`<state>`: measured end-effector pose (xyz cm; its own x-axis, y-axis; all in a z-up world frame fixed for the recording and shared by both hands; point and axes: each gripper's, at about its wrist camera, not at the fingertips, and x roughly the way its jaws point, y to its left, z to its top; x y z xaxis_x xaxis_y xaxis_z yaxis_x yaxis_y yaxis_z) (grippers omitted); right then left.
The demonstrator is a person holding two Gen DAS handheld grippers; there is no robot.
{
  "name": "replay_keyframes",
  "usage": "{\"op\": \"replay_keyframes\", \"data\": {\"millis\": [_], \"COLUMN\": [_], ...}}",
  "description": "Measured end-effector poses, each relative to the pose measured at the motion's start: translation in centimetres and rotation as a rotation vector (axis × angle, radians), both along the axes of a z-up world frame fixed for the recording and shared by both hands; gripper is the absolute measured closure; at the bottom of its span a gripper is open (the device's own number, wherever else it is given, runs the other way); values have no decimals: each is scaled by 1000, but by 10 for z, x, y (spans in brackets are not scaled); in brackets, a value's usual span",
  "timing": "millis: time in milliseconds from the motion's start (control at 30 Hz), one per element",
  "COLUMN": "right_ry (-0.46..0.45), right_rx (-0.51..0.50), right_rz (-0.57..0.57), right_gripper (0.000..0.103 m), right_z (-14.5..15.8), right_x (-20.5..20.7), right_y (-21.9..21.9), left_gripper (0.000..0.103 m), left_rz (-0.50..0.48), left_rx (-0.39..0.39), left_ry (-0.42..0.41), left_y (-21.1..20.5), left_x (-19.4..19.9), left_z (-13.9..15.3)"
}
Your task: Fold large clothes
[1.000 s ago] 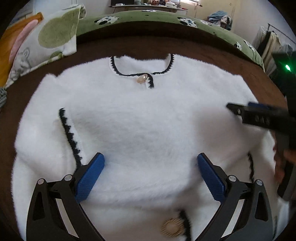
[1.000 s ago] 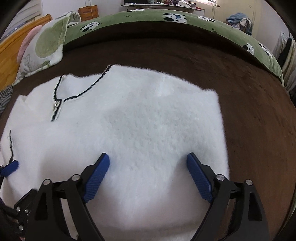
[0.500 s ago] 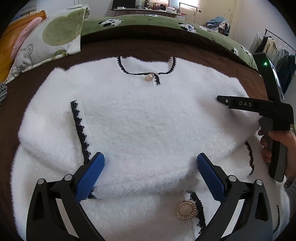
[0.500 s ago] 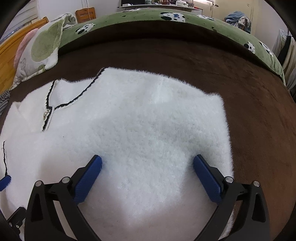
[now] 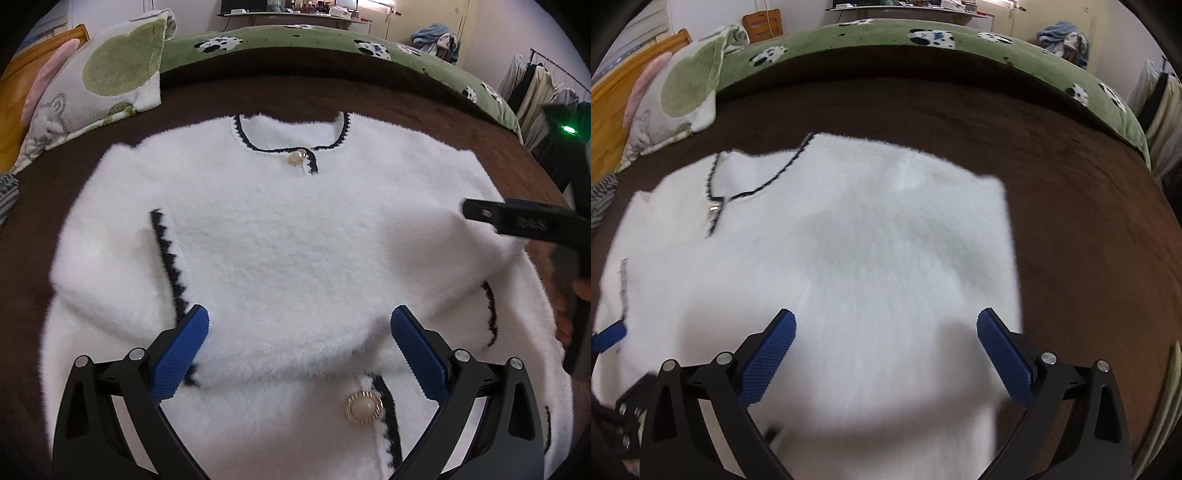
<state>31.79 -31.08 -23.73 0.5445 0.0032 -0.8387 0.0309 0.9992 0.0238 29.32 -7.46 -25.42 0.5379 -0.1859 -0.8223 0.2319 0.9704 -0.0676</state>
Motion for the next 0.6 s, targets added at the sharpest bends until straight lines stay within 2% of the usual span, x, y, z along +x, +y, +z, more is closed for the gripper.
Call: {"op": "replay_keyframes", "data": {"millis": [67, 200, 367, 500, 600], "right_ry": [-8, -32, -59, -75, -69], "right_rx": [0, 6, 4, -5, 1], "right_rz": [-4, -4, 11, 22, 19], "right_gripper": [6, 6, 6, 6, 6], "right_z": [14, 41, 69, 77, 71], "right_x": [-22, -75, -137, -178, -207], "right_y": [1, 3, 10, 17, 17], "left_gripper": [6, 6, 6, 6, 6], "left_rz": [22, 66, 82, 124, 151], "left_rx": [23, -6, 34, 52, 55], "left_ry": [7, 25, 6, 5, 19], "left_y": [3, 24, 51, 82, 106], "left_x": [-5, -29, -67, -101, -128], "left_z": [8, 33, 59, 69, 66]}}
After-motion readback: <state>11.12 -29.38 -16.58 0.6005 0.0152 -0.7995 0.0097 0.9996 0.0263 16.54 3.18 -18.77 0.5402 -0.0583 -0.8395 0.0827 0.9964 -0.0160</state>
